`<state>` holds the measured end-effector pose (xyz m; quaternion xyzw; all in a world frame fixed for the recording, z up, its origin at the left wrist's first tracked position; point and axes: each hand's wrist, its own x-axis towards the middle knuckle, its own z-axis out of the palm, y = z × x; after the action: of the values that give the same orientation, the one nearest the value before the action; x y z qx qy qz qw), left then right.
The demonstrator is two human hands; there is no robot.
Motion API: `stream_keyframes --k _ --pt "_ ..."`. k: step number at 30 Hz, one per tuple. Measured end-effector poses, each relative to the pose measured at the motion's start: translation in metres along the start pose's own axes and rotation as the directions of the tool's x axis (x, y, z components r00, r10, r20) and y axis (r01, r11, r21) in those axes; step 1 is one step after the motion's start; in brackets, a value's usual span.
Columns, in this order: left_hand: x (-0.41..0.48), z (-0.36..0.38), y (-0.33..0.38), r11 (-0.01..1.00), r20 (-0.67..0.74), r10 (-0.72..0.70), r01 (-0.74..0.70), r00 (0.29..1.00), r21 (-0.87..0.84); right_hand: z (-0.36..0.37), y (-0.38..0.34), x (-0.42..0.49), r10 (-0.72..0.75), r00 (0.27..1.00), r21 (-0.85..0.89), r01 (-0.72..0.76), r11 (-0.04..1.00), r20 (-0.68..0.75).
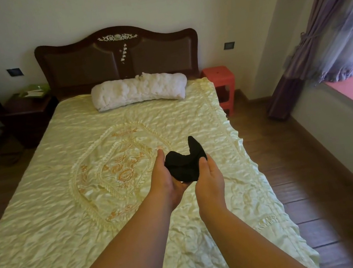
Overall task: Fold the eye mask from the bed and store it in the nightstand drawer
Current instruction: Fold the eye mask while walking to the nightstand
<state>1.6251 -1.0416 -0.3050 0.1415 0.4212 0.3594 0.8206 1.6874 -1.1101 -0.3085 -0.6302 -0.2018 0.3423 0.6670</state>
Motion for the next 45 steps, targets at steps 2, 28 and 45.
stream_keyframes --k 2,28,45 --pt "-0.002 0.003 -0.002 1.000 0.002 -0.005 0.005 1.000 -0.008 0.004 0.006 -0.001 -0.065 0.997 -0.065 0.068 0.996 0.046" --pt "0.003 -0.024 0.012 0.924 -0.002 0.184 -0.172 0.983 0.341 0.003 0.014 0.002 -0.206 0.889 -0.643 0.440 0.626 0.408" --pt "-0.033 -0.051 0.038 0.876 0.162 0.248 -0.292 0.955 0.385 0.014 0.000 0.000 0.367 0.848 0.108 -0.435 0.894 0.382"
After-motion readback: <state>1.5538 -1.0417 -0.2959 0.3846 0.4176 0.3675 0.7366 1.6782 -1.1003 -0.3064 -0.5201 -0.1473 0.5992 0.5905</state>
